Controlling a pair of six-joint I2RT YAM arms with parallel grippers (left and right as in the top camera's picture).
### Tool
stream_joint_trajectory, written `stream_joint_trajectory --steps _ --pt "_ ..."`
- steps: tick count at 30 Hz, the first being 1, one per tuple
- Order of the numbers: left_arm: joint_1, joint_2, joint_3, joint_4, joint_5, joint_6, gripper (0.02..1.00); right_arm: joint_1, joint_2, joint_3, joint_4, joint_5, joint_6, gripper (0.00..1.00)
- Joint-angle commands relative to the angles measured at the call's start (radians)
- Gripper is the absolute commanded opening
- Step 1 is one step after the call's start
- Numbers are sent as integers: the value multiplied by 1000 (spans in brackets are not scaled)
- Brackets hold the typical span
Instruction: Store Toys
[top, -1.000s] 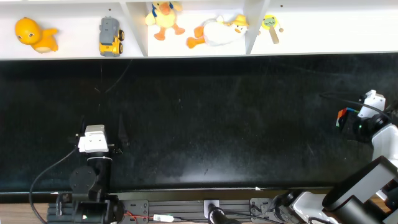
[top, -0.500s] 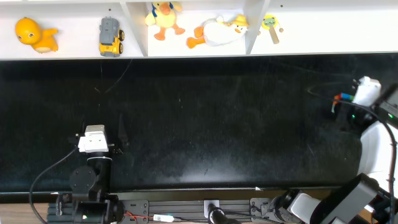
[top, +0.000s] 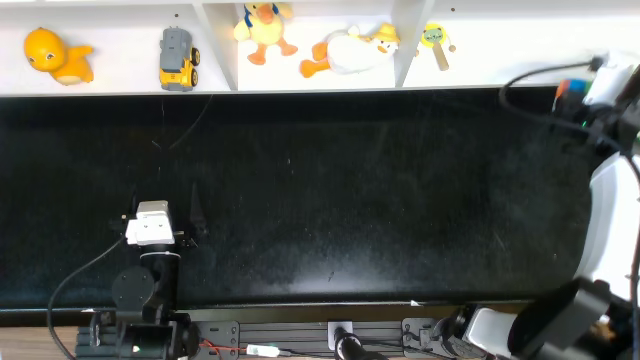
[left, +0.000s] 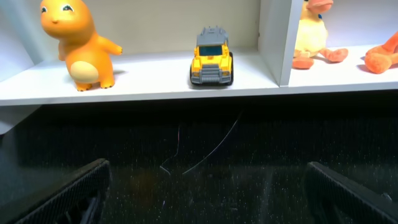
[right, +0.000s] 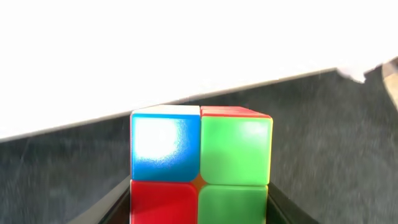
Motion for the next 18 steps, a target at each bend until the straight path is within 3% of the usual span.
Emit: stream_joint_trajectory --steps 1,18 --pt "-4 -10 -2 -2 -1 -3 996 14 98 113 -19 5 34 470" --pt "-4 -10 -2 -2 0 -3 998 137 375 400 -71 -3 49 467"
